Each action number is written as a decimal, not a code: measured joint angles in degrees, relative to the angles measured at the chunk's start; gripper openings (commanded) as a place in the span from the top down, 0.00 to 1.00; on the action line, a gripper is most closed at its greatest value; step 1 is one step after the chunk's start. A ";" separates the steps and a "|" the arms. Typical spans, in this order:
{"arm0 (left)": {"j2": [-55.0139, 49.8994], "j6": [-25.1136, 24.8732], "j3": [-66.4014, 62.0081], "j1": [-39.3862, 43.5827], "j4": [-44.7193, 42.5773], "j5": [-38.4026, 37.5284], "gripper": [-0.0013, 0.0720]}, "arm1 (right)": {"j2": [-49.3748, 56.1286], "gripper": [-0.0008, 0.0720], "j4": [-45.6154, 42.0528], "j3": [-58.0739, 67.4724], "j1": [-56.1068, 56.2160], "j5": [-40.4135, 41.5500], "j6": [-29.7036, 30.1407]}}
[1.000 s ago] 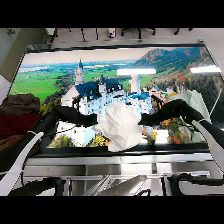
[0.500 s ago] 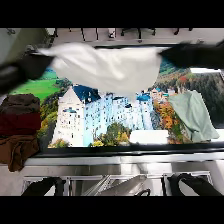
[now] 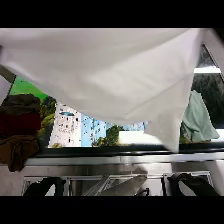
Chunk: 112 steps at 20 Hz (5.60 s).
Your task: Fold the shirts.
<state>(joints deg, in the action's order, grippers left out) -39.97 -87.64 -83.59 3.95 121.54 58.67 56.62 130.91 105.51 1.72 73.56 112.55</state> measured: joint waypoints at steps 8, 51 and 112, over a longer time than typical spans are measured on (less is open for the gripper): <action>-18.18 -2.89 29.97 9.25 0.83 -7.37 0.95 | 14.95 0.97 1.73 -38.49 9.11 -15.45 2.45; -40.09 -20.35 18.71 0.02 10.29 7.63 0.95 | 16.98 0.97 7.80 -54.77 -11.08 -14.21 4.22; -52.65 -21.00 14.01 -3.63 15.85 5.16 0.88 | 11.78 0.97 4.11 -55.91 -1.68 -31.91 5.14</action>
<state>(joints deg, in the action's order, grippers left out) -92.62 -108.64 -69.58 0.32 137.38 63.83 68.40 135.02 49.60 0.03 41.65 117.69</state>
